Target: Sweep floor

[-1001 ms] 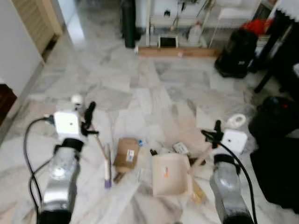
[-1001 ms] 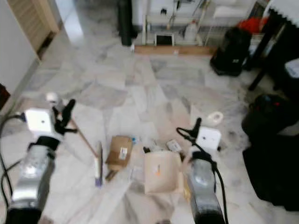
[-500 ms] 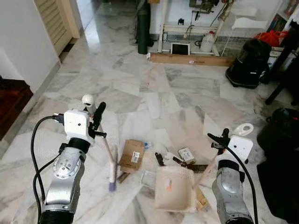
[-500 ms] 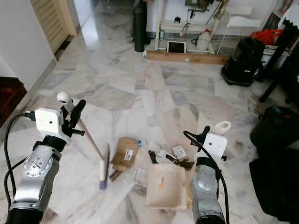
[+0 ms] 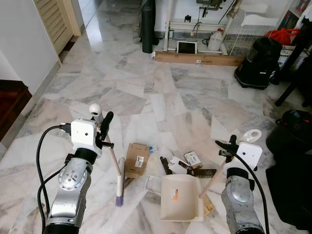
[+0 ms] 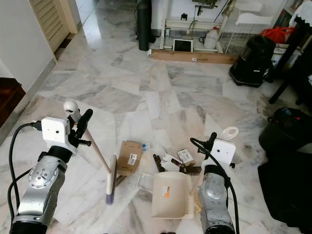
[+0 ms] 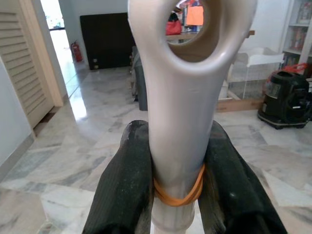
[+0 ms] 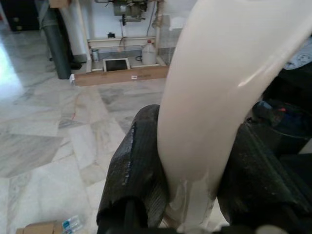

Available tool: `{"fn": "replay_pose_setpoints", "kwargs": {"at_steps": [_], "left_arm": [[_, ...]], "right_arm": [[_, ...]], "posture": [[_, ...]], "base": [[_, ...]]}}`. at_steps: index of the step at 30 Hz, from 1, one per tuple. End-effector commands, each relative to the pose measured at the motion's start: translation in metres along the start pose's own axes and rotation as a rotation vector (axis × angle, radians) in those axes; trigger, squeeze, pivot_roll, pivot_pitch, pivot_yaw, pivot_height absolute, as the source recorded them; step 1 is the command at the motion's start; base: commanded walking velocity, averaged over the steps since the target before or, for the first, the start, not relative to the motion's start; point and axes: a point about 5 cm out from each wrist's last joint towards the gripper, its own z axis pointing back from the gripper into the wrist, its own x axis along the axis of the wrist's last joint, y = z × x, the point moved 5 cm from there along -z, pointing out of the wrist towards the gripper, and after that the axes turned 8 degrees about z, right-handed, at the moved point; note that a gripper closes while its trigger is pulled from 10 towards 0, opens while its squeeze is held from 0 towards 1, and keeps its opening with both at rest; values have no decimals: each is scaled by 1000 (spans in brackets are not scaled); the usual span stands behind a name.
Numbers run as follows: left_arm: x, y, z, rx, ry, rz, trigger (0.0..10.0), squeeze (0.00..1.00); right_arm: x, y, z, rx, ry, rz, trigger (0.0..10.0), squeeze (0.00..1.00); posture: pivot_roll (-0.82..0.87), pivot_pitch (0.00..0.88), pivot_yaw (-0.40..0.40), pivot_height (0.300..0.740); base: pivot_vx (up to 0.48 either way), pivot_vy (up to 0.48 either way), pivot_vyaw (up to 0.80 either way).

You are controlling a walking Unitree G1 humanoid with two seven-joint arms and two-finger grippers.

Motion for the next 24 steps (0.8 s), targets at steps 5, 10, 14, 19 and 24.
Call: {"fn": "replay_pose_setpoints", "kwargs": {"at_steps": [5,10,14,19,24], "left_arm": [[4,-1,-1,-6,-16,-25,10000,0],[1,-3,2,-8,-8,-23,10000,0],[-2,-3,4,-7,0,-22,10000,0],[-4,-4,4,-7,2,-20,10000,0],[-4,-4,3,-9,0,-21,10000,0]], "right_arm": [[8,0,-4,8,-35,4,10000,0],[10,2,-4,23,-47,9,10000,0],[11,3,-4,32,-52,10,10000,0],[12,3,-5,37,-57,11,10000,0],[13,3,-5,40,-62,9,10000,0]], "posture": [[65,132,-31,740],[65,129,-33,740],[63,124,-34,740],[62,120,-35,740],[62,117,-34,740]], "base": [[0,-292,0],[0,-348,0],[0,-344,0],[0,-345,0],[0,-347,0]]}}
